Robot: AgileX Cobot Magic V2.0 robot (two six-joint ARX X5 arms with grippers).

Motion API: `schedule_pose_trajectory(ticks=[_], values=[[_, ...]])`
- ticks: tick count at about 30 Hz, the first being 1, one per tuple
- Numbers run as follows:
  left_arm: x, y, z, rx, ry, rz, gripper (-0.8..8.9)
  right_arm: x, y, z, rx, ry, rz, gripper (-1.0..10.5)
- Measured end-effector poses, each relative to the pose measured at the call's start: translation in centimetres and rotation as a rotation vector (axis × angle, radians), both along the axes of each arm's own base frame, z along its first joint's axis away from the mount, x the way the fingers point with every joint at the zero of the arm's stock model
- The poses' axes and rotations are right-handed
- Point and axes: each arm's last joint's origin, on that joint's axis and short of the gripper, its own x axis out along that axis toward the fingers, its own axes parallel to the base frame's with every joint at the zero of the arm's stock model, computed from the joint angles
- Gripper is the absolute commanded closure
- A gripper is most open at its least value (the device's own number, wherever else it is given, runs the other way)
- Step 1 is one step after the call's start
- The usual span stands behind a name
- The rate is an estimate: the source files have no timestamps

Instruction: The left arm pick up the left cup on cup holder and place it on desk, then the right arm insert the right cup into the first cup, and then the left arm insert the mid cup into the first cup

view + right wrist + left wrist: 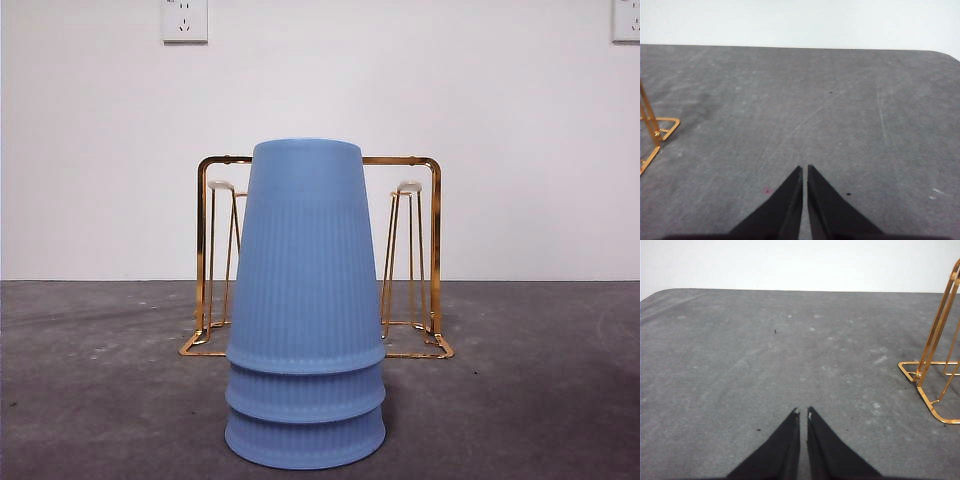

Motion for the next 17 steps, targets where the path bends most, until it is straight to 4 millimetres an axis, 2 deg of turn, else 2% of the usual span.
schedule_pose_trajectory(ticks=[17], values=[[0.0, 0.0, 0.0, 0.0, 0.0, 0.0, 7.92, 0.01, 0.02, 0.03, -0.013, -0.005, 0.011, 9.3]])
